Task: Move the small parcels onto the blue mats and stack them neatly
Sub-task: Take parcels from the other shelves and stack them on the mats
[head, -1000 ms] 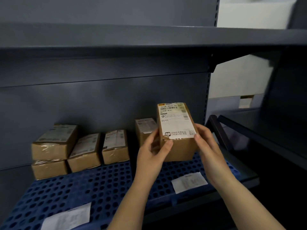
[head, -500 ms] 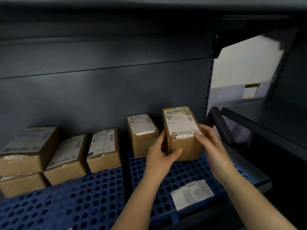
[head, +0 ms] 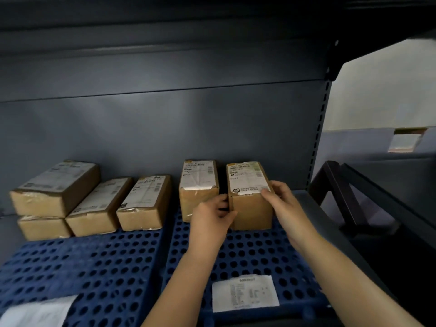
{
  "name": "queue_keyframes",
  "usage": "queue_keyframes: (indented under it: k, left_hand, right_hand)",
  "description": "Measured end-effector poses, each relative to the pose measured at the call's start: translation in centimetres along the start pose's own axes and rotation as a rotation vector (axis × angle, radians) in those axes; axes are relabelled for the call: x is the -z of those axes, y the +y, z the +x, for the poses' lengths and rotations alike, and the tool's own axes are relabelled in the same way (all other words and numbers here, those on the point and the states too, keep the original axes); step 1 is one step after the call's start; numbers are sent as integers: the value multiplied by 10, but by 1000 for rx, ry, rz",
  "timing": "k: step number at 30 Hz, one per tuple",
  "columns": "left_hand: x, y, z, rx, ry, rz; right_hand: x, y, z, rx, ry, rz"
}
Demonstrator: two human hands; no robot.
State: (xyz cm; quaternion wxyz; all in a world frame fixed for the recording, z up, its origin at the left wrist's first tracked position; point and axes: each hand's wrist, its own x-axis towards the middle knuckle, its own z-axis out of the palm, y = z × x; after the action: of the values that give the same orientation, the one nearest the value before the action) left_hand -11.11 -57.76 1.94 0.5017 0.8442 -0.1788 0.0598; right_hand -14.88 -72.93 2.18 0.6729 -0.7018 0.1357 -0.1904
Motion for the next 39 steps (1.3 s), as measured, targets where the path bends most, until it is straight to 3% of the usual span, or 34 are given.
queue_keyframes:
  k: [6,10,20,24,27,32,35,39]
  left_hand:
    - [-3,4,3,-14,155,193]
    - [-6,4,2,-8,215,121]
    - [-8,3,-3,-2,186,18]
    - [5,15,-5,-138,171,117]
    - [21,35,-1,-333,146,241]
    - [33,68,18,-548,-64,663]
    - [32,78,30,-632,-159,734]
    - [29,82,36,-701,-287,742]
  right_hand:
    - [-1,-2,19,-25,-89,-85]
    - [-4,-5,25,-28,-91,-92]
    - [-8,-3,33,-14,-91,-128]
    - [-4,-16,29,54,-22,-185]
    - [6,-29,20,236,42,-417]
    - [25,-66,-6,493,73,-1206]
    - [25,-84,-23,394,107,-1505]
    - [24,-96,-52,225,153,-1705]
